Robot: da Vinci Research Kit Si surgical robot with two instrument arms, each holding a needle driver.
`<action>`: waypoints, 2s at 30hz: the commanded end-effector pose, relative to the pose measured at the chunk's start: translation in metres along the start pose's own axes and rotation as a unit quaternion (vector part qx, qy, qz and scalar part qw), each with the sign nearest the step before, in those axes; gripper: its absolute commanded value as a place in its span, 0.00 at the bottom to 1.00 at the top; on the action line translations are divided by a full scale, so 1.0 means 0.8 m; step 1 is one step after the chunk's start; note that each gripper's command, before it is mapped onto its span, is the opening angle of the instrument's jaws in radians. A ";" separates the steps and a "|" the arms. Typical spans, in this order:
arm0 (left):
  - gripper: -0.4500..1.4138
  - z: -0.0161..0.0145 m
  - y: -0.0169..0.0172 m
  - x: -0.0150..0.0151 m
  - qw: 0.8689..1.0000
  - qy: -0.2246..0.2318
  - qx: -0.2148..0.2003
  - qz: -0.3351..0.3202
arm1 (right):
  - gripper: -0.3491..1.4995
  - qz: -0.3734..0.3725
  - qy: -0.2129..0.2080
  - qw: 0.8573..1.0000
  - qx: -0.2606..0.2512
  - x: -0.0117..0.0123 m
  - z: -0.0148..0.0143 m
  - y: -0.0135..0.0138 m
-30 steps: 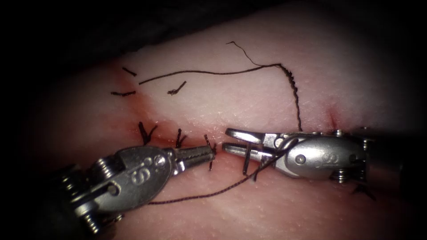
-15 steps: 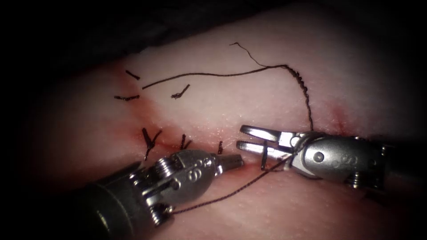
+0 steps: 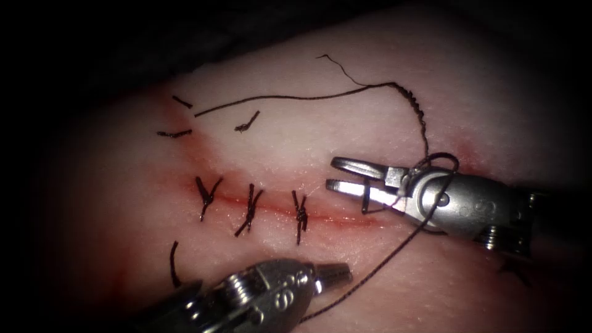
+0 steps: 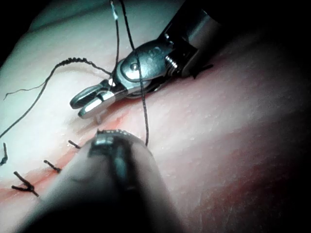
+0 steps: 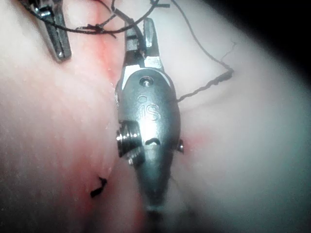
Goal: Wound Closure
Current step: Throw needle into skin above incision with right end-effector
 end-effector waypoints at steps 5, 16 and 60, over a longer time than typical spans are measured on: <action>0.08 0.0033 -0.0043 -0.0018 1.000 0.002 -0.001 -0.021 | 0.00 0.058 0.003 0.998 0.001 0.0006 0.0020 0.0006; 0.10 0.0043 -0.0030 -0.0053 0.999 -0.039 -0.021 -0.025 | 0.00 0.193 0.013 0.981 -0.018 0.0022 0.0033 0.0026; 0.11 0.0076 -0.0027 -0.0075 0.998 -0.047 -0.032 -0.037 | 0.00 0.413 -0.025 0.902 -0.122 0.0064 0.0064 0.0025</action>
